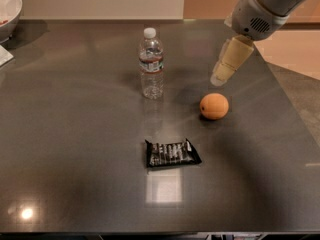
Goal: Move water bottle near orange
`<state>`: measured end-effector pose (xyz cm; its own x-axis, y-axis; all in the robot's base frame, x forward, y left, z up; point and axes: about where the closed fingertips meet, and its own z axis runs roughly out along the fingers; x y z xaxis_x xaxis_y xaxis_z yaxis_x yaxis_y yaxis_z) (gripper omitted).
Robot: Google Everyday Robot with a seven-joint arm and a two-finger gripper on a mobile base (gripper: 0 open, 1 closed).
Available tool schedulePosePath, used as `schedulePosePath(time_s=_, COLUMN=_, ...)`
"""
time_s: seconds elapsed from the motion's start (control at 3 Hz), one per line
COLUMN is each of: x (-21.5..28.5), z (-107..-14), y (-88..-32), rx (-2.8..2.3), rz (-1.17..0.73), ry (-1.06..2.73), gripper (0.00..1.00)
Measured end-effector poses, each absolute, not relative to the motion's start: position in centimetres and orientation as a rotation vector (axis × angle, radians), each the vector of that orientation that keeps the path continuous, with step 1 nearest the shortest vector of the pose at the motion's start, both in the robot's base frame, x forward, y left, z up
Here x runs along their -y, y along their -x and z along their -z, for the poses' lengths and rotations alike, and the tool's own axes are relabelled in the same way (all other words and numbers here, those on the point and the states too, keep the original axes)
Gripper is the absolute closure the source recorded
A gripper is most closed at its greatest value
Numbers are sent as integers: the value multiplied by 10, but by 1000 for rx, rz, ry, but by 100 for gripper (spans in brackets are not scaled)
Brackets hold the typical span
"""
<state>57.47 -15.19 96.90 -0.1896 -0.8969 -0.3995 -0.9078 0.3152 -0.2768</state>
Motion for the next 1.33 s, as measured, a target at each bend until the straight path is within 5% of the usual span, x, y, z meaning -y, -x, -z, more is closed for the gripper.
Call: schedulePosePath(time_s=1.33, x=24, z=-937, y=-638, rx=-1952, rz=-408, ry=1550, gripper=0)
